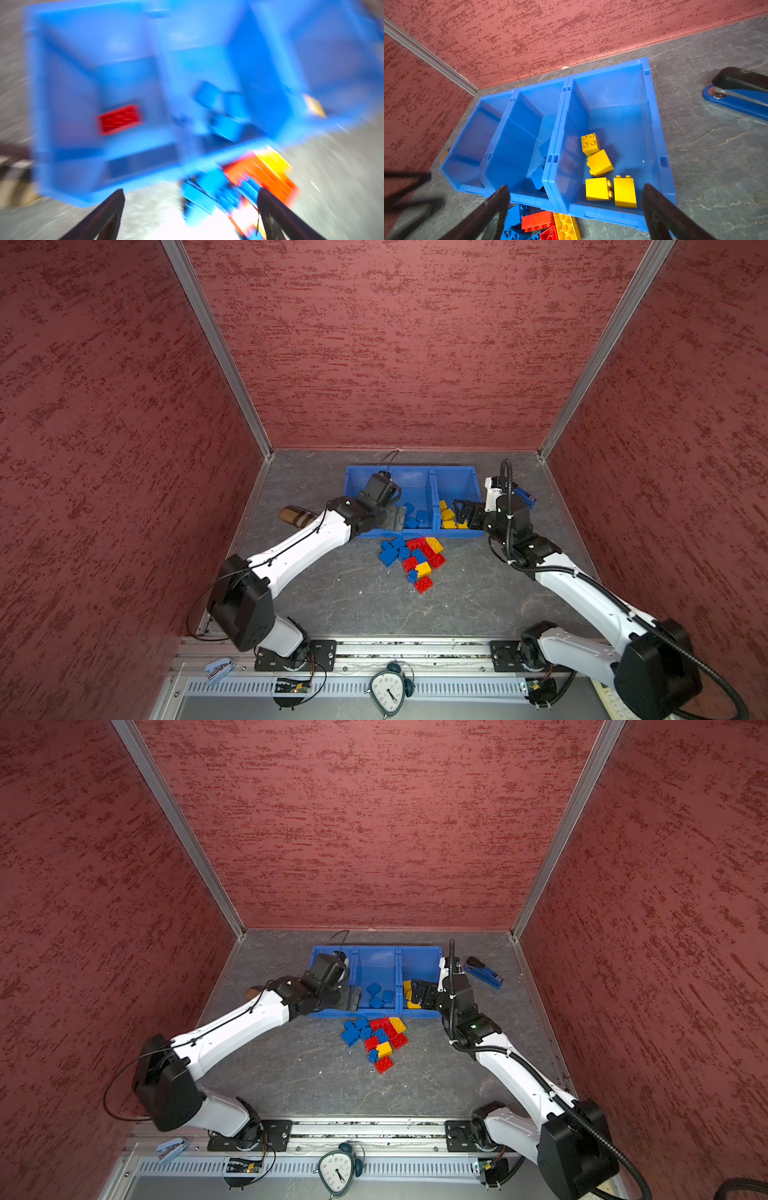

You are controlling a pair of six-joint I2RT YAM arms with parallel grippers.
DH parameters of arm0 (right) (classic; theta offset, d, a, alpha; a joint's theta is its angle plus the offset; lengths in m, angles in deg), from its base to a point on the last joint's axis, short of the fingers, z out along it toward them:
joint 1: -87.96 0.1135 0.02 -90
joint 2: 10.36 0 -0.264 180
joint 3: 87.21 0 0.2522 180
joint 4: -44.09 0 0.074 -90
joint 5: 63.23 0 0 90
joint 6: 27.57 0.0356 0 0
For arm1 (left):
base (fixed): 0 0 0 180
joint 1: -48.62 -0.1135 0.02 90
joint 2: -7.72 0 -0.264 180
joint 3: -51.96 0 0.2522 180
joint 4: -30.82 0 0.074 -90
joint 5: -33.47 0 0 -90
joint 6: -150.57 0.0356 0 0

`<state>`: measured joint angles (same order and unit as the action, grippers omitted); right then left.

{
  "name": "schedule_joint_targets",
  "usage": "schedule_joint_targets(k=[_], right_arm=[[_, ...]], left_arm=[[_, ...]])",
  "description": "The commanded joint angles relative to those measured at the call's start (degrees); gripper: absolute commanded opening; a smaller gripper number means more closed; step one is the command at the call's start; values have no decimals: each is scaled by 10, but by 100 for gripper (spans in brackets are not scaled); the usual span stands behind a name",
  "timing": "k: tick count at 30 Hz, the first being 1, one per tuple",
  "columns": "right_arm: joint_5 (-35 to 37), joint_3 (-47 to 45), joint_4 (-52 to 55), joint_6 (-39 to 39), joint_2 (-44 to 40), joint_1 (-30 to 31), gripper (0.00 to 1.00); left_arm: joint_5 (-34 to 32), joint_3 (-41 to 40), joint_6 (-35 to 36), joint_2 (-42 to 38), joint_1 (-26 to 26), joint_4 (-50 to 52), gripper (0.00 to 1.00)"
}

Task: Sort the legos into containers by color
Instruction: Pick up the lego from the center of the table.

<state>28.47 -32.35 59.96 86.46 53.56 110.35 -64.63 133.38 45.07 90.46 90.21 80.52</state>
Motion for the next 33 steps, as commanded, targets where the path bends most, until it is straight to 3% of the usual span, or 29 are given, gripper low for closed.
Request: schedule_joint_targets(k=[1, 3, 5, 11, 17, 21, 29, 31, 33], right_arm=[[4, -9, -26, 1, 2, -1, 99], [12, -12, -34, 1, 2, -1, 99], [13, -12, -38, 0, 1, -1, 99], [18, -14, -35, 0, -3, -1, 99], [24, -17, -33, 1, -13, -1, 99], [26, -19, -35, -1, -21, -1, 99], [37, -23, -31, 0, -38, -1, 99], [38, -26, -32, 1, -40, -1, 99], [37, -26, -31, 1, -40, -1, 99]], left_arm=[[48, -59, 44, -32, 36, -35, 99], [51, -80, 41, -35, 52, -20, 98], [50, -97, 31, -29, 54, 1, 90], [40, -154, 18, -9, 50, 1, 88], [40, -179, 50, 28, 45, -63, 77], [50, -193, 75, 60, 8, -126, 70], [89, -189, 105, 115, 1, -183, 65], [82, -191, 104, 126, 7, -188, 57], [77, -194, 102, 131, 11, -187, 42]])
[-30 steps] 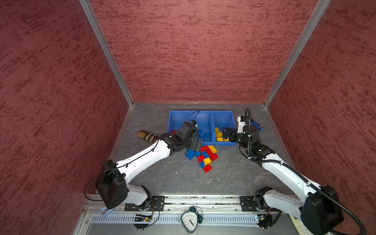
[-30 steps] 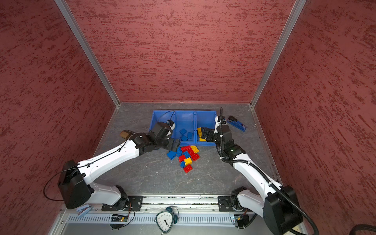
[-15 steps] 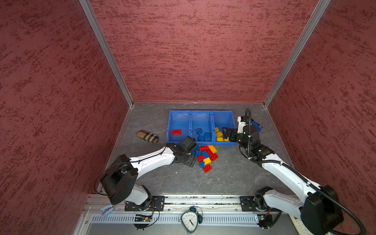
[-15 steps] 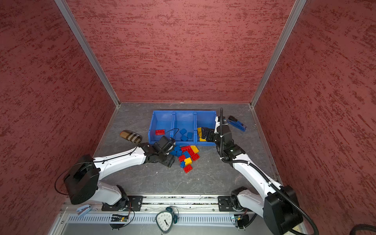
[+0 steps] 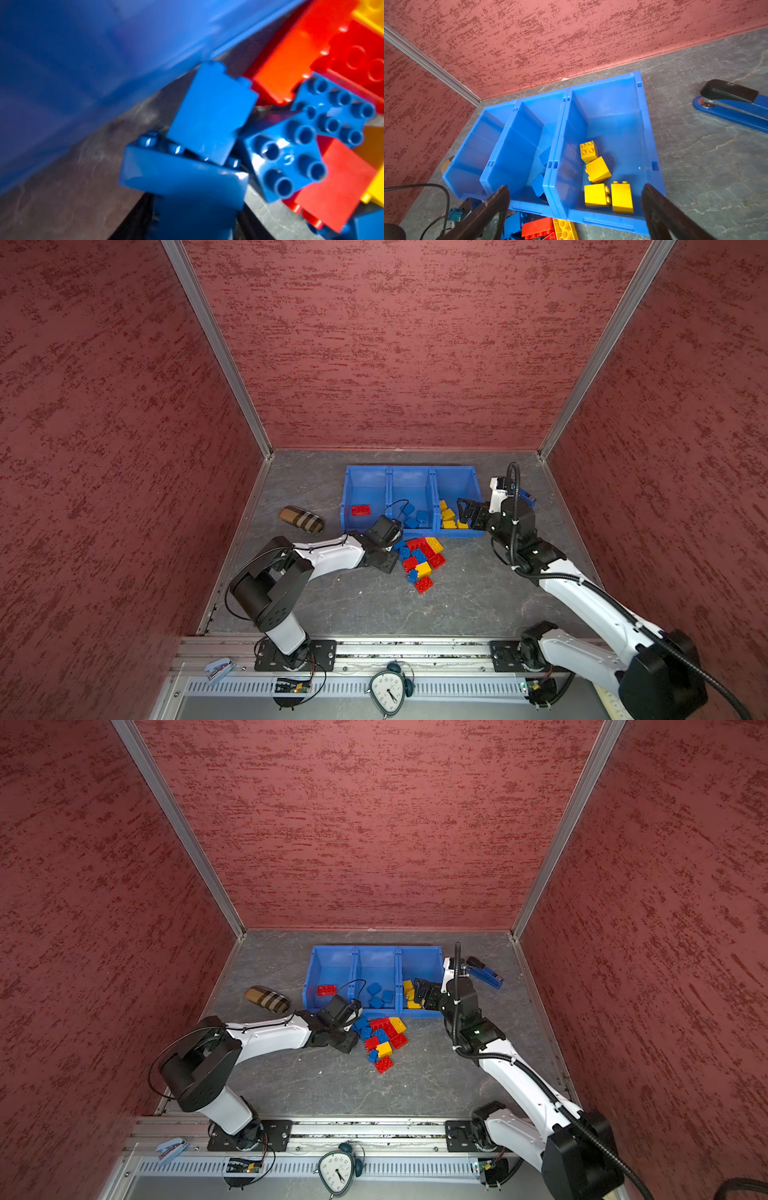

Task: Sort the legos into containers by color
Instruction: Pick up the lego from the center of the table, then place the lego in the container.

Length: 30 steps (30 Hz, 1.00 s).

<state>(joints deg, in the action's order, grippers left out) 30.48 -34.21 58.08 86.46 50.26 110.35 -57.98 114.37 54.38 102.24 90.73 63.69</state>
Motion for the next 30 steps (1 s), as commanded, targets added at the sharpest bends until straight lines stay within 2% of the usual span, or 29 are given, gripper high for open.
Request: schedule_joint_targets(k=[1, 7, 9, 11, 13, 15, 17, 22, 30], right_arm=[[16, -7, -12, 1, -7, -1, 99], [15, -7, -12, -1, -6, -1, 99], [16, -7, -12, -2, -7, -1, 99], [15, -8, -14, -3, -8, -1, 99], [14, -8, -16, -7, -8, -1, 99], [11, -8, -18, -9, -9, -1, 99], [5, -9, -20, -8, -11, -1, 99], [11, -18, -24, -2, -16, -1, 99], [-11, -24, -16, 4, -31, -1, 99]], left_arm=[[7, -5, 7, 13, 7, -16, 38], [-25, -3, -30, -55, 35, 56, 24], [-59, 24, -41, -99, 58, 104, 23], [-62, 54, -46, -133, 62, 115, 25], [-52, 88, -43, -140, 57, 103, 31], [-40, 139, -40, -113, 40, 97, 31], [-43, 188, -36, -68, 23, 97, 27], [-134, 307, -44, 56, 3, 97, 27], [-130, 395, -69, 192, -27, 85, 28]])
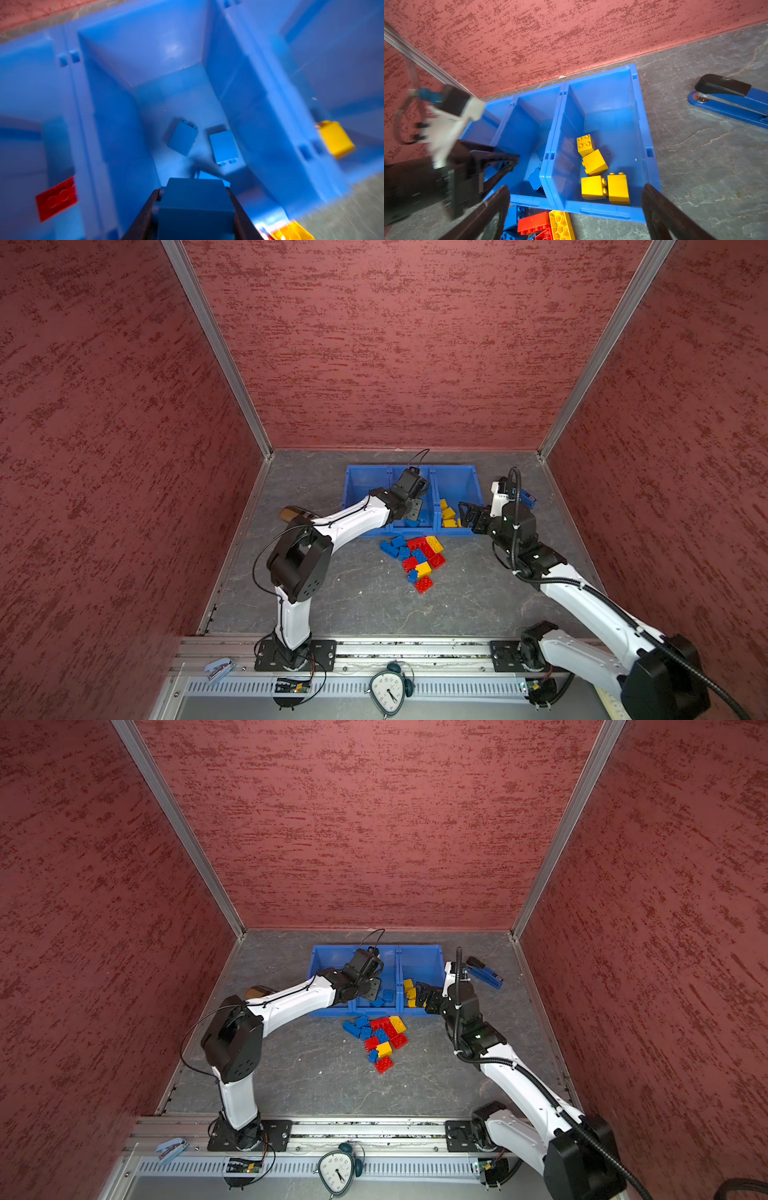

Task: Sort the legos into containers by color
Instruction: Place the lego in the container, then pick up the lego from the center of the table.

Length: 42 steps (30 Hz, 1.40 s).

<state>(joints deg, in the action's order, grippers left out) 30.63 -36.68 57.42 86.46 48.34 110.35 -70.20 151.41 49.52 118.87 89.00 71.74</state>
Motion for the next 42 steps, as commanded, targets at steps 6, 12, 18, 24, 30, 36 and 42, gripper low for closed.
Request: schedule_joint_targets(k=[6, 12, 18, 24, 30, 36, 42], right_arm=[[-42, 11, 17, -19, -8, -1, 99], [-36, 25, 43, -45, -8, -1, 99], [-56, 34, 54, -65, -3, -1, 99], [-168, 42, 80, -104, 22, 4, 99], [-188, 32, 71, -112, 43, 32, 99], [-176, 8, 42, -108, 54, 57, 99], [-128, 3, 26, -95, 58, 64, 99]], left_arm=[[20, 86, -27, 81, -14, 65, 52], [19, 99, 5, 51, 14, 73, 71], [7, 103, 2, 2, 42, 91, 81], [37, -60, -22, -157, 62, 3, 100], [77, -264, -71, -332, 68, -61, 99], [93, -341, -155, -376, 52, 14, 100], [7, -282, -383, -307, 91, 187, 100]])
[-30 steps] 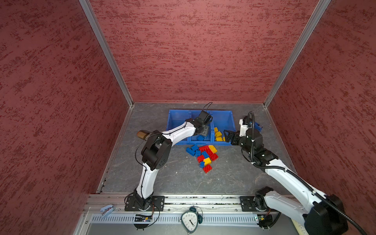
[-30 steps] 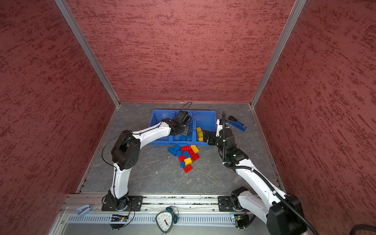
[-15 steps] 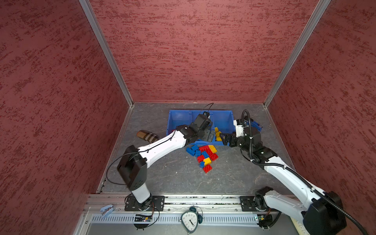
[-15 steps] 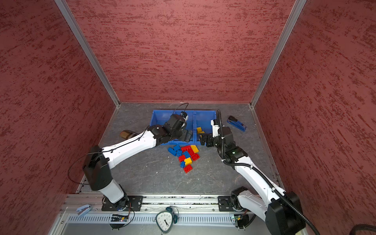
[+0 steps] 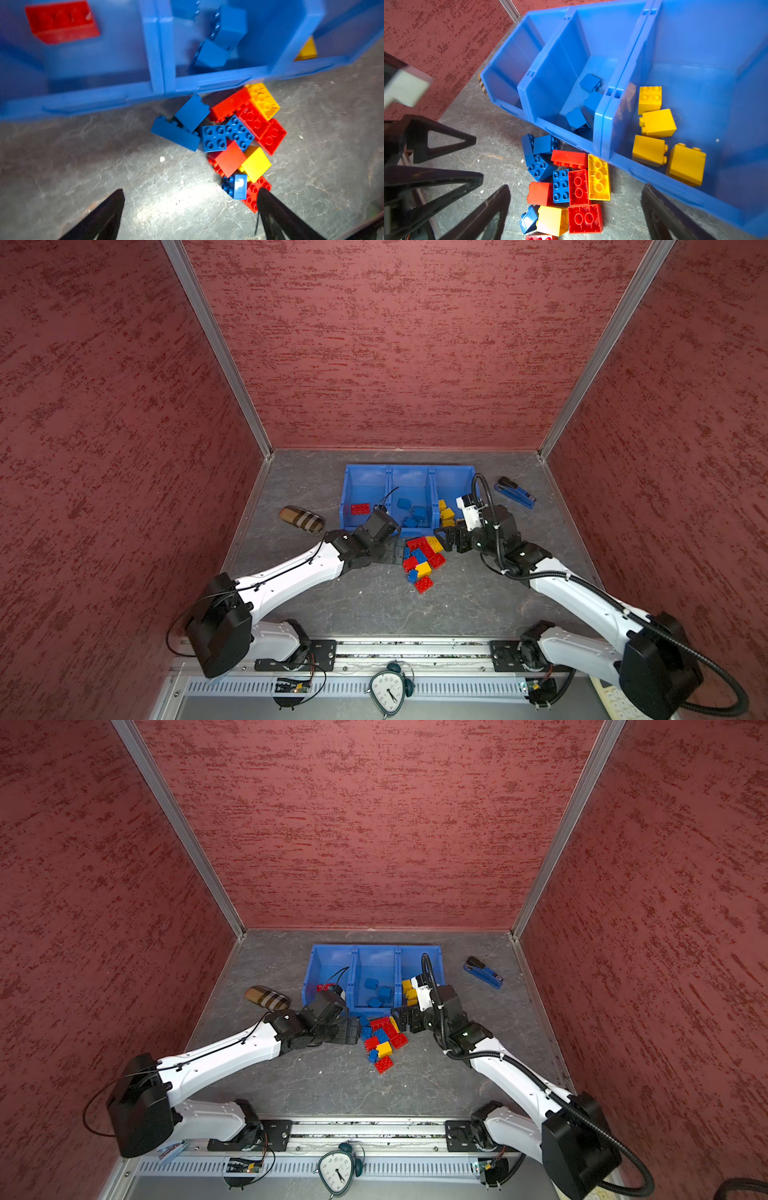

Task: Sort the legos into containers by color
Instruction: Pick up the lego from the center of the table.

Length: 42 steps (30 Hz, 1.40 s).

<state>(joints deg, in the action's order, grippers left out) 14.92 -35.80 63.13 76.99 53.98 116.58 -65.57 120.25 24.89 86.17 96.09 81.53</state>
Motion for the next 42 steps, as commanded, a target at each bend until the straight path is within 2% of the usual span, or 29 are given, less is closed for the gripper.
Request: schedule_joint_targets(k=[1, 3, 7, 11, 14, 19, 28, 35, 39, 42], right_arm=[[34, -5, -35, 1, 3, 2, 99], [42, -7, -44, 5, 4, 2, 99], [47, -6, -51, 7, 4, 2, 99], [56, -11, -53, 5, -3, 3, 99], [58, -14, -57, 8, -7, 3, 99], [61, -15, -55, 12, -13, 2, 99], [63, -8, -55, 6, -11, 3, 99], [62, -6, -58, 6, -4, 3, 99], [58, -5, -64, 6, 0, 3, 99], [58, -2, -61, 6, 0, 3, 99]], left_arm=[[-48, 38, -171, 33, 27, 102, 97], [-51, 36, -213, 55, 31, 84, 93], [1, 25, -244, 96, 1, 6, 80], [-21, 24, -246, 117, -13, -21, 71], [14, 14, -234, 135, -36, -70, 65], [28, 23, -217, 167, -42, -88, 63], [45, 50, -197, 223, -48, -47, 57], [24, 21, -205, 189, -44, -23, 52], [30, 11, -195, 201, -60, -38, 48], [12, 23, -180, 214, -62, -25, 47]])
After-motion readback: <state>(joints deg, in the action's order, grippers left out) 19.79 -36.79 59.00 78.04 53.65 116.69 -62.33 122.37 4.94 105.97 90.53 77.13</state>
